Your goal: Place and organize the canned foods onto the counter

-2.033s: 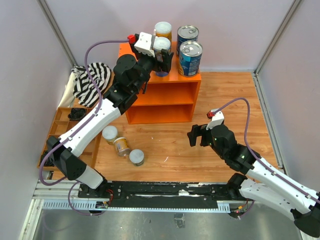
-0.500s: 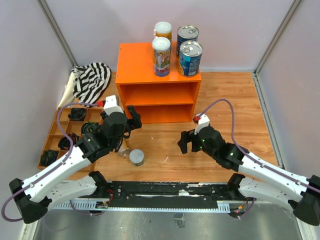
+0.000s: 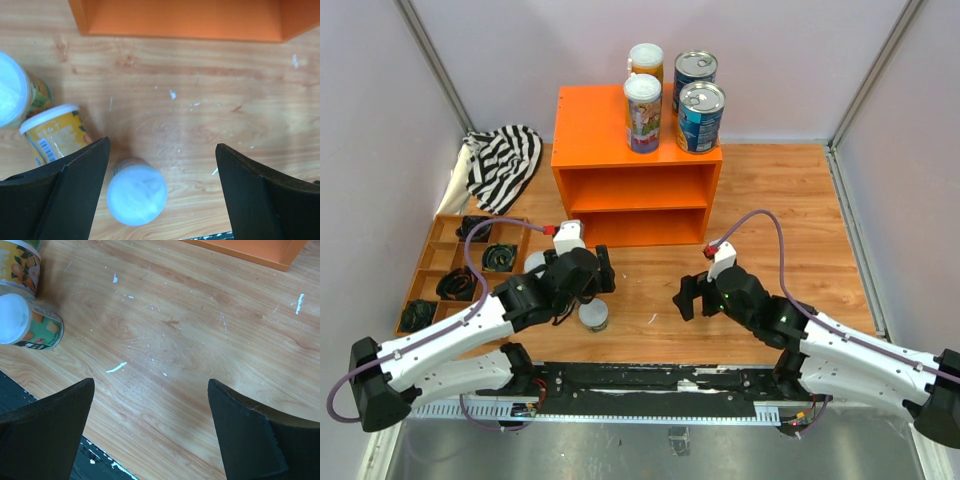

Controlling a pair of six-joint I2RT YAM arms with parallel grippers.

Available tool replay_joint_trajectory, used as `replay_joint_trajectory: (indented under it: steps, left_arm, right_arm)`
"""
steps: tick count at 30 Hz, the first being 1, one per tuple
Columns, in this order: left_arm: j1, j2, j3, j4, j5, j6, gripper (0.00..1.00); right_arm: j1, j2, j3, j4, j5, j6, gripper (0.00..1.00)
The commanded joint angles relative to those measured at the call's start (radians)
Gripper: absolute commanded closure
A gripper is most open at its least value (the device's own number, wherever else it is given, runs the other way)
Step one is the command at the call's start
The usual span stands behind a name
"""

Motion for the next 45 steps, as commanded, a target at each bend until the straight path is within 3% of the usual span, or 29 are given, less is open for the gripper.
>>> replay_joint_trajectory:
  steps: [1,14,21,33,45]
  left_arm:
    - [-0.037,0.000,-0.044,-0.060,-0.019,-0.064,0.09]
    - [-0.201,0.058,-0.076,-0.120,-0.138,-0.202,0.09]
    - [-0.280,0.113,-0.077,-0.177,-0.195,-0.314,0.07]
    - [-0.290,0.081,-0.134,-0.188,-0.217,-0.385,0.05]
    - [-0.375,0.039,-0.262,-0.099,-0.272,-0.486,0.05]
  right_arm:
    - [0.014,-0.037,-0.040,-0.003,0.036,0.020,0.04]
    - [0.014,-0.197,-0.189,0.017,0.056,0.081,0.04]
    - [0.014,-0.188,-0.181,0.013,0.052,0.075,0.04]
    - [0.013,-0.184,-0.186,0.023,0.052,0.062,0.04]
    - [0.013,-0.125,-0.175,0.060,0.039,0.051,0.04]
